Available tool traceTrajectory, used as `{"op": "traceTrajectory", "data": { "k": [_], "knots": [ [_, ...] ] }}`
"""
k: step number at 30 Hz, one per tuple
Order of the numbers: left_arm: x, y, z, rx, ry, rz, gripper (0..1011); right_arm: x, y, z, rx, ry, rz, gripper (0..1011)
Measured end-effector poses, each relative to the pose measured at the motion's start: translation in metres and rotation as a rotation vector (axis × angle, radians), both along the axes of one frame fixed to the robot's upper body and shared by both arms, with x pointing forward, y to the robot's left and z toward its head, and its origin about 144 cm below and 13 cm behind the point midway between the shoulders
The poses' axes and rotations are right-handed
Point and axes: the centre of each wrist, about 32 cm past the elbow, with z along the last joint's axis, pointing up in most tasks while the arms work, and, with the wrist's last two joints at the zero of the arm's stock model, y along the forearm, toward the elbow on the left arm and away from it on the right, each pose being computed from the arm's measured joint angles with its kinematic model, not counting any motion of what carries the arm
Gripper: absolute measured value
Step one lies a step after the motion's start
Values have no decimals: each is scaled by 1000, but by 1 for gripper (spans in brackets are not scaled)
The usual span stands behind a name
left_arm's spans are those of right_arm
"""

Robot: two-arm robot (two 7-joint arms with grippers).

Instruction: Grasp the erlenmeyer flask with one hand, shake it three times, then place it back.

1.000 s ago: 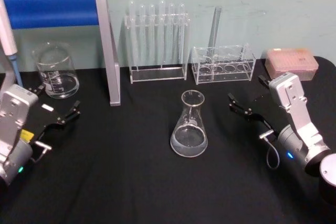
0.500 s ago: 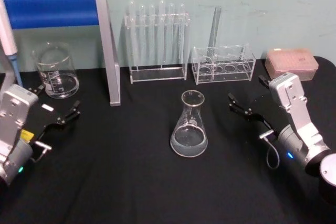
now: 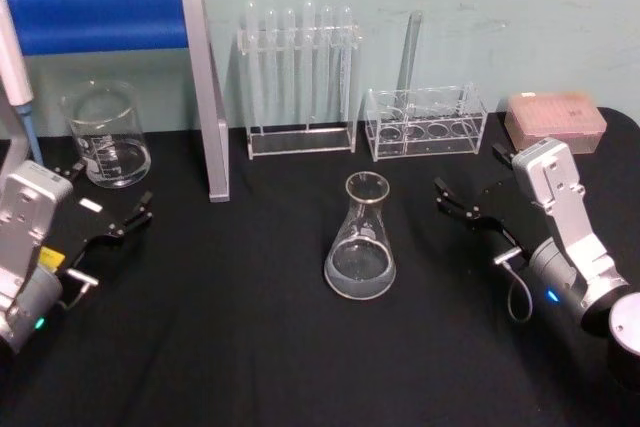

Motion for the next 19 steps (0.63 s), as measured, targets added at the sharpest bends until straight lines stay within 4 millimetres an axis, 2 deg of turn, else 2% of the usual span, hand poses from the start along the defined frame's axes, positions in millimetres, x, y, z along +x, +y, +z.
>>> {"op": "traceTrajectory", "data": {
  "k": [19],
  "knots": [
    [0, 0, 0, 0, 0, 0, 1001, 0, 0, 0, 0, 0, 0, 1003]
  ]
}}
